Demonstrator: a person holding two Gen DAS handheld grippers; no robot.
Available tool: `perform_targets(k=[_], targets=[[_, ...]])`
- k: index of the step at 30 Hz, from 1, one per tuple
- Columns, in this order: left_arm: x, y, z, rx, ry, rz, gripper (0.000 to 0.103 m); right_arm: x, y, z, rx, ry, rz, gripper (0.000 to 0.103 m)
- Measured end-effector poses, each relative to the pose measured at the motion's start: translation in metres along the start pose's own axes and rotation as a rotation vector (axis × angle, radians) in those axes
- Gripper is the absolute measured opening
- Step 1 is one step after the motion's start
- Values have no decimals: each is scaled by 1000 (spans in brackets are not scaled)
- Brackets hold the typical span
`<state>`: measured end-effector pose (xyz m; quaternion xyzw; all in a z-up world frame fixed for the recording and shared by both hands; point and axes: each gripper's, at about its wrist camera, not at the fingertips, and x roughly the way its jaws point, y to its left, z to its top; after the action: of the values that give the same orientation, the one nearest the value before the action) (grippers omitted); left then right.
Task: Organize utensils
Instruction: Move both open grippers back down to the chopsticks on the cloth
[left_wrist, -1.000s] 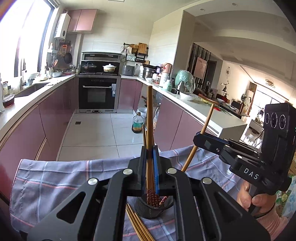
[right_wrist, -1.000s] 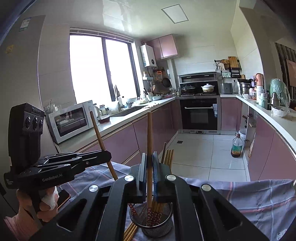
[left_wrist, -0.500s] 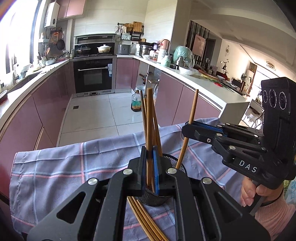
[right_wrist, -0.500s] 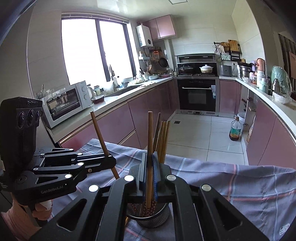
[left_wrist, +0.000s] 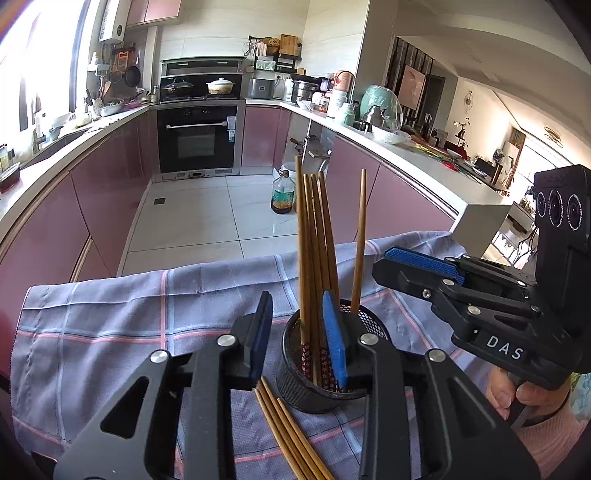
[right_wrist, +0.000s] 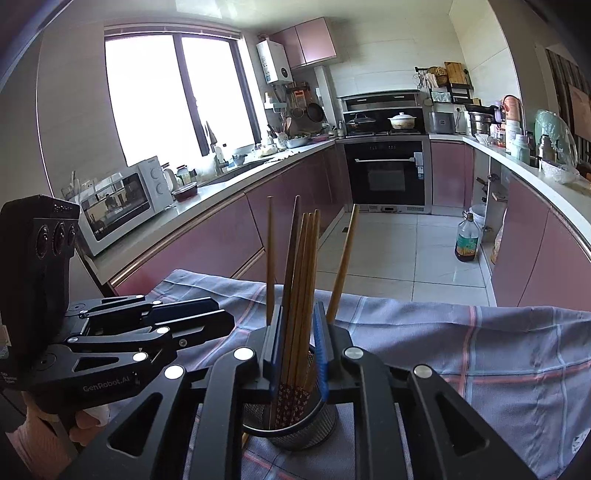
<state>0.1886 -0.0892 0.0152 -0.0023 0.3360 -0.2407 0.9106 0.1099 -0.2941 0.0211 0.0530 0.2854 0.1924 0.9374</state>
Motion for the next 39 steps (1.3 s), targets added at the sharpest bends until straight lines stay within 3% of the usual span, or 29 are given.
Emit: perform_targets(k=[10, 12, 16, 23, 29, 39], targets=[[-25, 19, -34, -52, -51, 64, 36, -18, 4, -18, -3, 4, 48, 29], [-33, 24, -42, -60, -58, 82, 36, -23, 9, -25, -18, 7, 65, 35], [-47, 33, -64, -63, -61, 108, 40, -29, 19, -42, -51, 36, 90, 36], [-50, 43, -103, -86, -5, 114, 43, -13, 28, -83, -46, 163, 131, 37], [-29, 36, -134, -75, 98, 73, 43, 9, 41, -112, -45, 278, 145, 37], [3, 24, -161, -49, 202, 54, 44, 19, 43, -125, -19, 317, 141, 37]])
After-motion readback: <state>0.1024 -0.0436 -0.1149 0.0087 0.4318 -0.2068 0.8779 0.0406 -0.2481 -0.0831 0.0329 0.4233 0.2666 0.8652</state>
